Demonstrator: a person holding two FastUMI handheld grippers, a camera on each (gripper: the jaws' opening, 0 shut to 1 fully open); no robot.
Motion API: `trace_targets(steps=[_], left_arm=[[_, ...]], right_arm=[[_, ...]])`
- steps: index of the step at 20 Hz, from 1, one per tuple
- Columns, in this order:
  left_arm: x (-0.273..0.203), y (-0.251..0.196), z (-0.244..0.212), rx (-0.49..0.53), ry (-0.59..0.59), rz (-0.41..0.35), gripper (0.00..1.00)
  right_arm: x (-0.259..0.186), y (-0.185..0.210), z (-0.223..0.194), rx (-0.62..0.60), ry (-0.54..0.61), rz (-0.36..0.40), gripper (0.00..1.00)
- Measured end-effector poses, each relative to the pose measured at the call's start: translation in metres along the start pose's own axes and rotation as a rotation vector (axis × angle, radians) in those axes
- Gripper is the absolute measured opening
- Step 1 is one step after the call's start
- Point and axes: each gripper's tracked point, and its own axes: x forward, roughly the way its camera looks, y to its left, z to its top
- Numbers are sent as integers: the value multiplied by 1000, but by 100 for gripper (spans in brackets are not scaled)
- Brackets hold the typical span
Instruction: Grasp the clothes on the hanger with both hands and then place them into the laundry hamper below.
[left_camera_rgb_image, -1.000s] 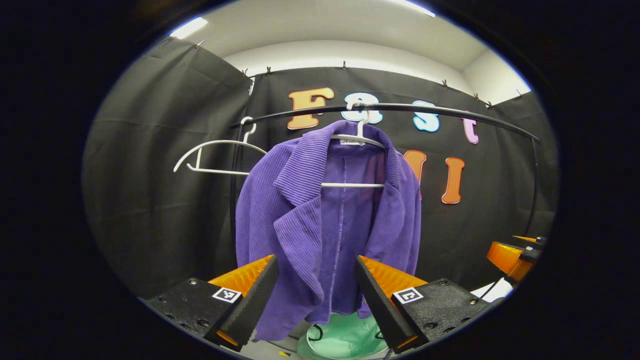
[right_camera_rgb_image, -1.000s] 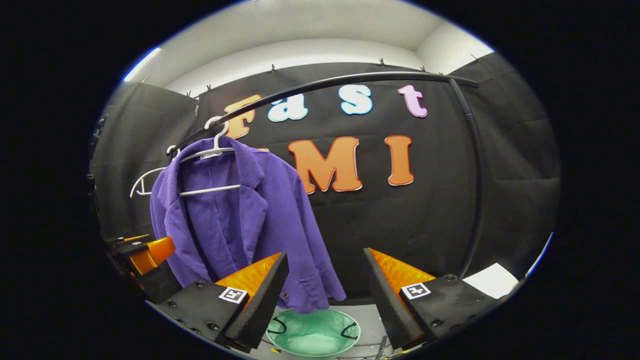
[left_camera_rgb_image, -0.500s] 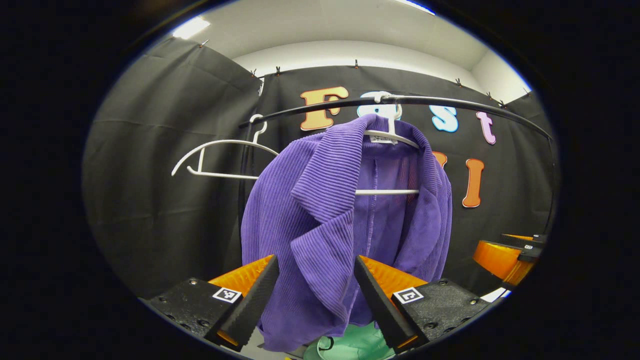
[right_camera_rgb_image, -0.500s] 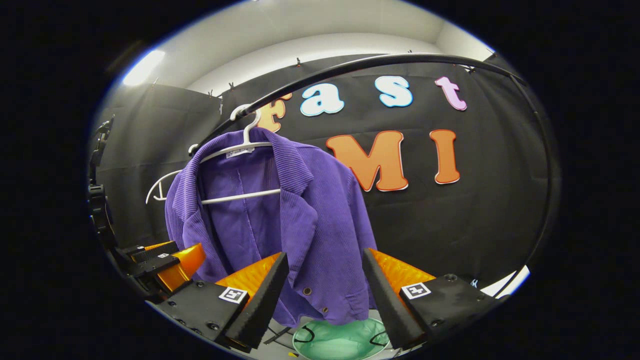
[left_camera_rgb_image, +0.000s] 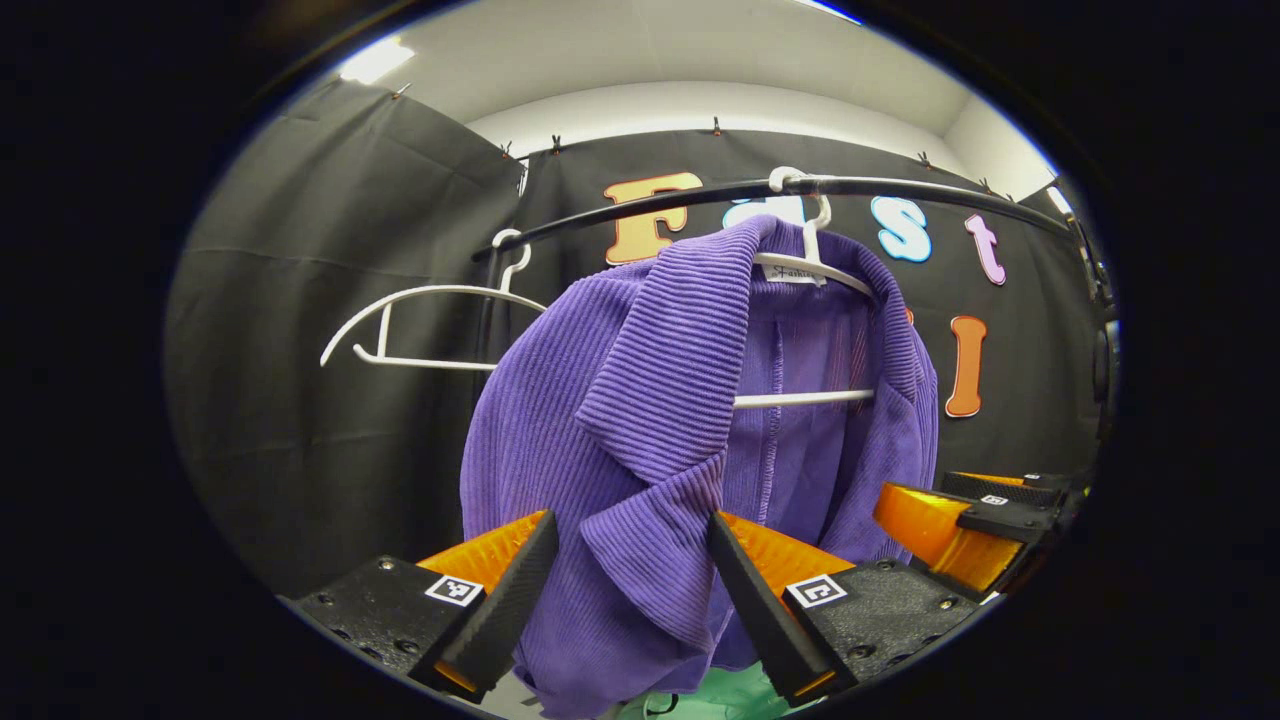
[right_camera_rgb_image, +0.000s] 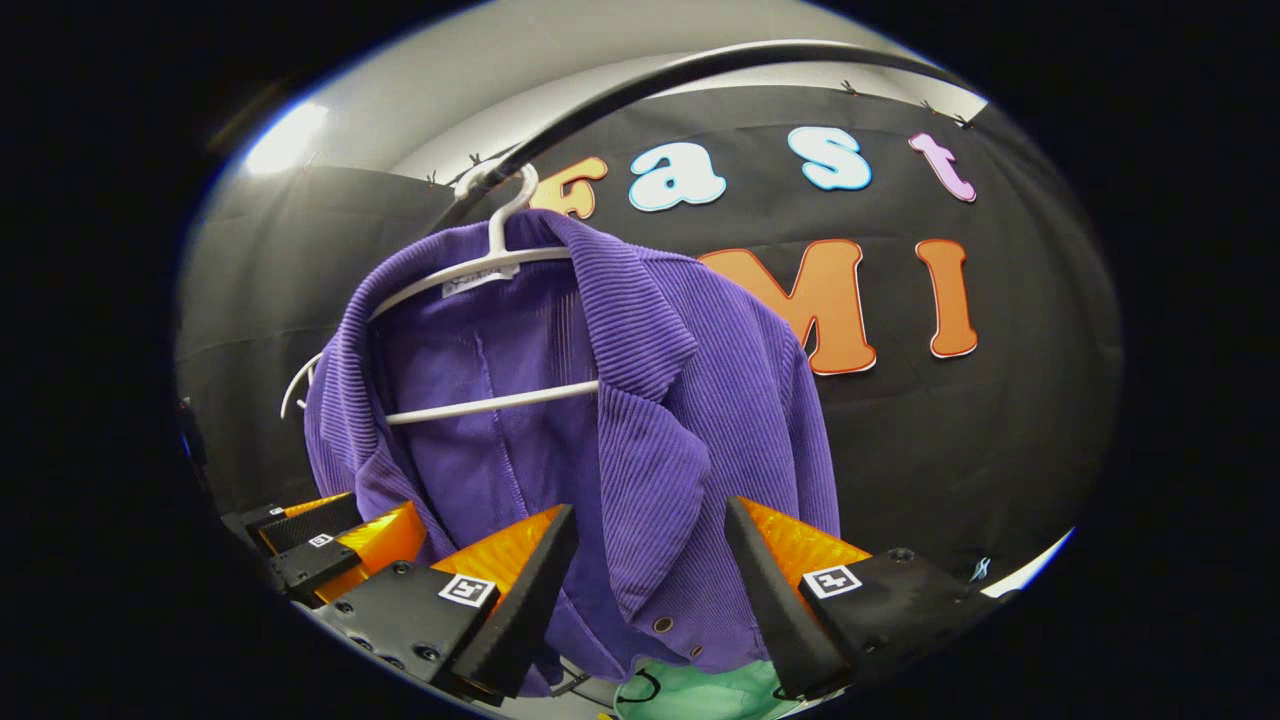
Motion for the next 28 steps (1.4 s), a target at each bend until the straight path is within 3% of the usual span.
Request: trace_targets(steps=[4,9,11,14,19,24,28], left_arm=[[10,2,-2,13,-1,12,81],[15,5,-1,47,6,-28,7],[9,7,1,53,25,-32,2],[-4,11,6,28,44,-55,1],[-24,37,22,-3,35,-17,1],[-43,54,46,0,17,20,0],[-55,69,76,-3,-37,48,1]], right_arm=[[29,6,-4,-31,21,13,95],[47,10,-1,-7,57,117,36],[54,-3,2,69,96,144,12],[58,-28,11,172,146,133,12],[58,-59,30,272,217,197,12],[55,-93,68,303,204,204,13],[49,-109,101,442,185,239,12]])
